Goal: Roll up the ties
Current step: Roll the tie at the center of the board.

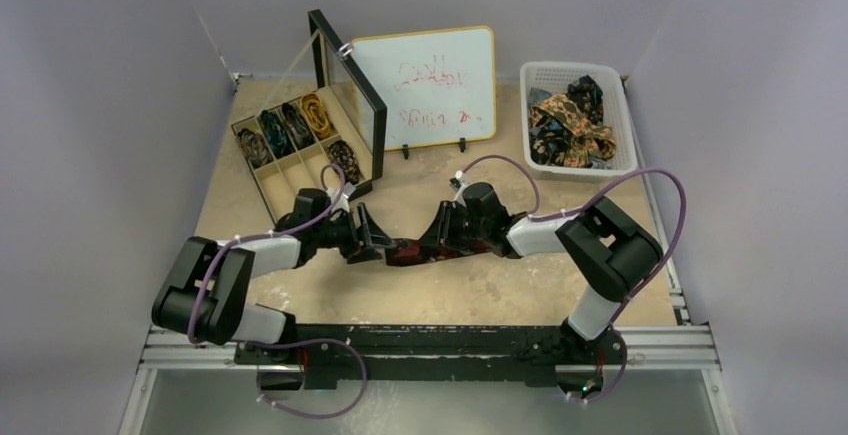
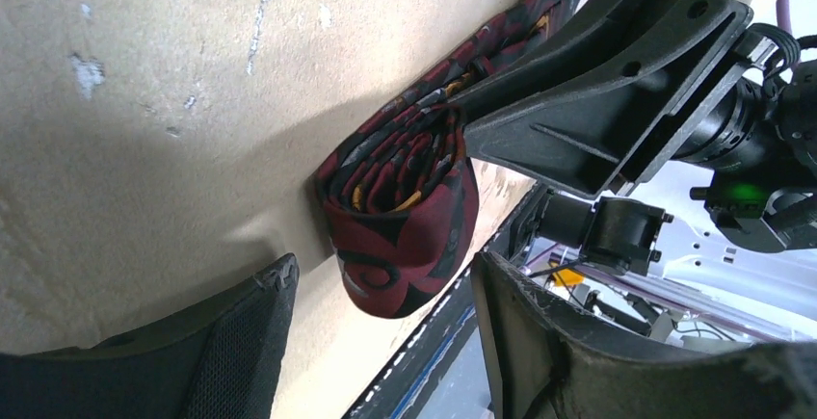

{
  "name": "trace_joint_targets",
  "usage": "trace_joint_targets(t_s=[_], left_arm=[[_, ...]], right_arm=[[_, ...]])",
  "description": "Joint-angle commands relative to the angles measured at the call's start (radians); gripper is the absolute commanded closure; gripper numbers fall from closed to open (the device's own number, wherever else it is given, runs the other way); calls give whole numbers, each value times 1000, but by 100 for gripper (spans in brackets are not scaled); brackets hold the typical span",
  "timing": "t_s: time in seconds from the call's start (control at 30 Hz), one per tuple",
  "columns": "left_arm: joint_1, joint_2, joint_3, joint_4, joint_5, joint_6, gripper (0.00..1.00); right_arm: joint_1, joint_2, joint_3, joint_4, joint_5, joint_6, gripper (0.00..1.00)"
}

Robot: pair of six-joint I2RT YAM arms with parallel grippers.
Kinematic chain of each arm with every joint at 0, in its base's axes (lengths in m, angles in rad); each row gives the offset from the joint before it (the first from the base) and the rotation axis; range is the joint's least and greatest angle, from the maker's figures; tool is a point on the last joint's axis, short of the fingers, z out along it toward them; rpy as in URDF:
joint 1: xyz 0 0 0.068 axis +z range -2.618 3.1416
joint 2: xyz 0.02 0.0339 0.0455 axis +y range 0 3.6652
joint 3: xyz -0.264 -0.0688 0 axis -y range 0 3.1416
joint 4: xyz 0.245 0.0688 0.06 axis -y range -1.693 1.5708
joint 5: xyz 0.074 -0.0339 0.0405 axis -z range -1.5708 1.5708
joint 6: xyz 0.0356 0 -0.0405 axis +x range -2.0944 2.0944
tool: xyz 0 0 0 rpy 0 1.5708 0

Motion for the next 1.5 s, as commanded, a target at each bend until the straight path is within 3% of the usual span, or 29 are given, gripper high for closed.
trace_joint_targets(t_s=[0.0,0.17,0.63,0.9,1.1,1.47], left_arm=[[-45,12,-10,86,-44,-93,36],[-84,42,2,111,-98,-156,36],[-137,97,56,74,-203,-191,48],[-151,93,93,3,-244,-174,61],[-154,63,136,-99,-280,-123,74],[-162,-47,287,-484,-501,22,76]], right_arm=[[-3,13,13,7,-18,-8,72],[-2,17,5,14,-22,-7,72],[-3,27,5,33,-56,-5,73],[-2,18,15,22,-62,-7,73],[-2,-19,47,-40,-52,-43,67],[-2,-80,97,-97,-31,-95,60]])
